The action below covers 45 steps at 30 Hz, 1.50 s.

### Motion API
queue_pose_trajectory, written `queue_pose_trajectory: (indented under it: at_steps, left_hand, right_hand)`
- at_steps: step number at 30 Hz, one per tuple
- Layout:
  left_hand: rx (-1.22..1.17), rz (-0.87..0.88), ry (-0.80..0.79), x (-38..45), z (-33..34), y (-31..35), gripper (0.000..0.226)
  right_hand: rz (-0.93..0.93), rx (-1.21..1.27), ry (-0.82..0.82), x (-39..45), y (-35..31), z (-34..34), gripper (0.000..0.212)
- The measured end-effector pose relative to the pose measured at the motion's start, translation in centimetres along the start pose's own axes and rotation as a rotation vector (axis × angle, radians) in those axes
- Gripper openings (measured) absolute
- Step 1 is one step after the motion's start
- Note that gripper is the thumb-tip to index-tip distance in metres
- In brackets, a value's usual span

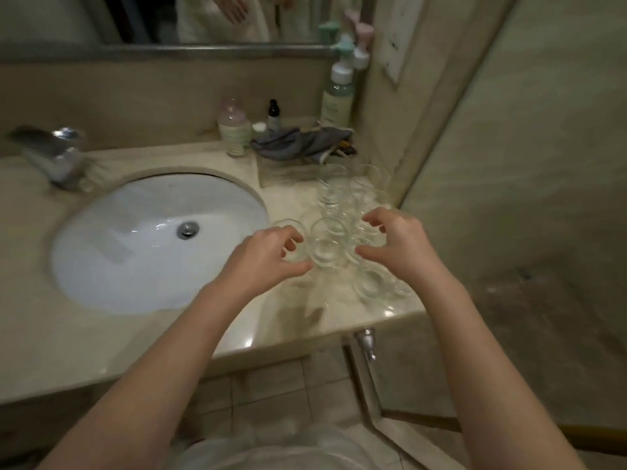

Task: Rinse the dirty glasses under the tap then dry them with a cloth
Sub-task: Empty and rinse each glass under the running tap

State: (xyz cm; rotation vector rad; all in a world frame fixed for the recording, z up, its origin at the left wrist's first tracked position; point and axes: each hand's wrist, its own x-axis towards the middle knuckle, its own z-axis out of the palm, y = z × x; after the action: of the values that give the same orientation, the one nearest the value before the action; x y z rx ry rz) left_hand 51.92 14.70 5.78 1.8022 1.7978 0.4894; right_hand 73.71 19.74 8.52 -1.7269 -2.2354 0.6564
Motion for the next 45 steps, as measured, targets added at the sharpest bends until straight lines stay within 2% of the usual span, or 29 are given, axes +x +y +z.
queue_pose_trajectory:
  at_steps: [8, 15, 25, 31, 35, 38, 41, 45]
  left_hand:
    - [0.139, -0.212, 0.143, -3.5, -15.5, -14.1, 0.048]
    - [0.192, -0.370, 0.180, -6.9, -26.7, -28.8, 0.050]
    - [0.112, -0.523, 0.206, -11.3, -35.9, -46.0, 0.054]
    - [0.235, -0.549, 0.151, -10.3, -38.2, -52.6, 0.076]
    - [0.233, -0.572, 0.053, -8.7, -37.9, -54.8, 0.092]
    - [0.391, -0.555, 0.017, -8.0, -37.3, -56.2, 0.094]
    - [0.452, -0.559, -0.008, -7.5, -37.0, -57.0, 0.095]
    - [0.466, -0.588, -0.012, -6.8, -37.0, -57.3, 0.084]
  right_hand:
    - [-0.195, 0.004, -0.146, 6.2, -16.6, 6.5, 0.050]
    - [-0.279, 0.028, -0.251, 11.2, -32.0, 14.9, 0.048]
    - [-0.356, 0.050, -0.413, 15.7, -49.0, 27.5, 0.048]
    - [-0.386, -0.001, -0.477, 17.8, -55.0, 33.6, 0.051]
    - [-0.344, -0.016, -0.506, 19.1, -57.3, 36.7, 0.064]
    - [-0.329, 0.005, -0.493, 19.4, -58.6, 38.6, 0.079]
    - [-0.332, 0.037, -0.489, 19.5, -59.7, 40.0, 0.091]
    - [-0.321, 0.106, -0.500, 19.4, -60.4, 41.7, 0.094]
